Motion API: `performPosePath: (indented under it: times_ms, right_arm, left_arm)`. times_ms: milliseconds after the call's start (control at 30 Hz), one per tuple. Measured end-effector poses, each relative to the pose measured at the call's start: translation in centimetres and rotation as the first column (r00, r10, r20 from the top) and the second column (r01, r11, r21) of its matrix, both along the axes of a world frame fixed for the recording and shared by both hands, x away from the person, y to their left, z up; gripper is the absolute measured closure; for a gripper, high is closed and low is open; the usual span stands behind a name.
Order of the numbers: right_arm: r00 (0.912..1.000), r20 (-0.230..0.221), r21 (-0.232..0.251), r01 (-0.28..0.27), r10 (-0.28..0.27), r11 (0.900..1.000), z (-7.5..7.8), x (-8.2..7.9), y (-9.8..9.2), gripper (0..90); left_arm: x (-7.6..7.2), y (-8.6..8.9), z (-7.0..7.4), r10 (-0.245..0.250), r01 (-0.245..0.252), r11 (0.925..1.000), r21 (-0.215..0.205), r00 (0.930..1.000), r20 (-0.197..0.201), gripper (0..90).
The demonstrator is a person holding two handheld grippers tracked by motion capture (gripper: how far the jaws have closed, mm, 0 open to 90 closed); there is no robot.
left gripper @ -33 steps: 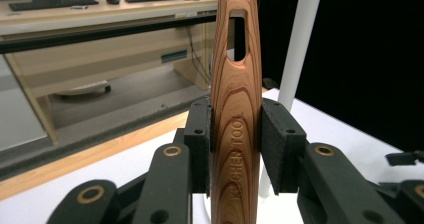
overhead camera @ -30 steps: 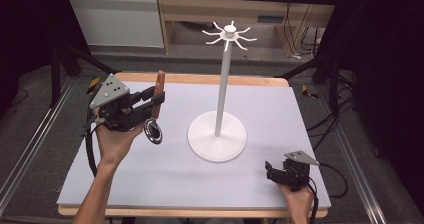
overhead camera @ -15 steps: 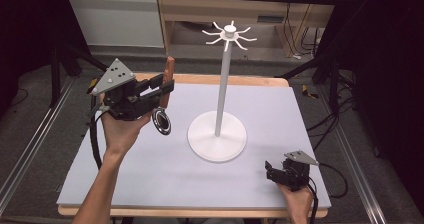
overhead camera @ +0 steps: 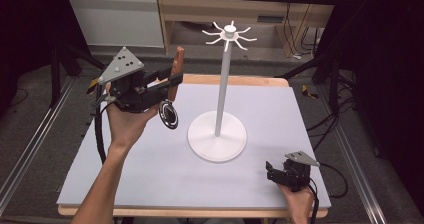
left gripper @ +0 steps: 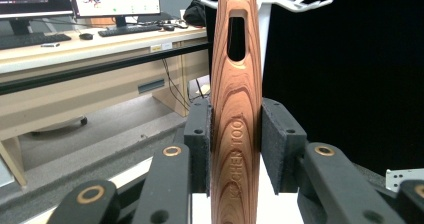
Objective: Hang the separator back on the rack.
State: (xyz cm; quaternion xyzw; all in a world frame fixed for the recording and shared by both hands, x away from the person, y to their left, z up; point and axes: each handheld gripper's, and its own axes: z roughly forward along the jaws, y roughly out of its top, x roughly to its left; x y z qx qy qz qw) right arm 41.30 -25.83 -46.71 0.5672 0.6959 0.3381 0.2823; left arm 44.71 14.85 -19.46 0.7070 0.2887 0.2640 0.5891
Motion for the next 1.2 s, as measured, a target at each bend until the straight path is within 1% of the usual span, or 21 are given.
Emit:
performPosePath:
  times_ms: [100, 133, 167, 200, 233, 267, 567, 933, 1200]
  right_arm:
    - [1.0, -0.004, 0.002, 0.002, -0.002, 1.0, 0.0, 0.1, -0.1, 12.8]
    - [1.0, -0.005, 0.001, 0.002, -0.002, 1.0, -0.1, 0.1, 0.0, 12.8]
    - [1.0, -0.004, 0.001, 0.001, -0.001, 1.0, 0.0, 0.1, 0.0, 12.8]
    - [1.0, -0.004, 0.002, -0.001, 0.001, 1.0, 0.0, 0.1, 0.0, 12.8]
    - [1.0, -0.003, 0.001, -0.001, 0.001, 1.0, 0.0, 0.1, 0.0, 12.8]
    - [1.0, -0.003, 0.001, -0.001, 0.001, 1.0, 0.0, 0.1, 0.0, 12.8]
    - [1.0, -0.005, 0.004, -0.003, 0.003, 1.0, 0.0, 0.2, 0.1, 12.8]
    - [1.0, -0.004, 0.005, -0.003, 0.003, 1.0, 0.0, 0.2, 0.0, 12.8]
    - [1.0, -0.001, 0.004, -0.003, 0.003, 1.0, 0.0, 0.2, 0.0, 12.8]
  left_arm:
    - [0.0, -0.3, 0.6, -0.006, 0.006, 1.0, 0.008, 1.0, 0.007, 66.9]
    - [0.1, -0.4, 0.8, -0.004, 0.004, 0.9999, 0.01, 0.9998, 0.02, 66.9]
    - [0.1, -0.5, 0.9, -0.005, 0.005, 1.0, 0.008, 0.9999, 0.01, 66.9]
    - [0.2, -0.6, 1.1, -0.003, 0.003, 0.9999, 0.012, 0.9998, 0.021, 66.9]
    - [0.3, -0.7, 1.2, -0.003, 0.003, 0.9999, 0.014, 0.9997, 0.023, 66.9]
    - [0.3, -0.8, 1.3, -0.005, 0.005, 0.9999, 0.012, 0.9999, 0.013, 66.9]
    - [1.3, -2.0, 1.5, -0.025, 0.025, 0.9995, 0.018, 0.9997, 0.004, 66.9]
    - [2.2, -3.3, 2.0, -0.025, 0.025, 0.9991, 0.034, 0.9997, -0.004, 66.9]
    - [2.7, -3.8, 1.8, -0.03, 0.031, 0.9988, 0.039, 0.9994, -0.016, 66.9]
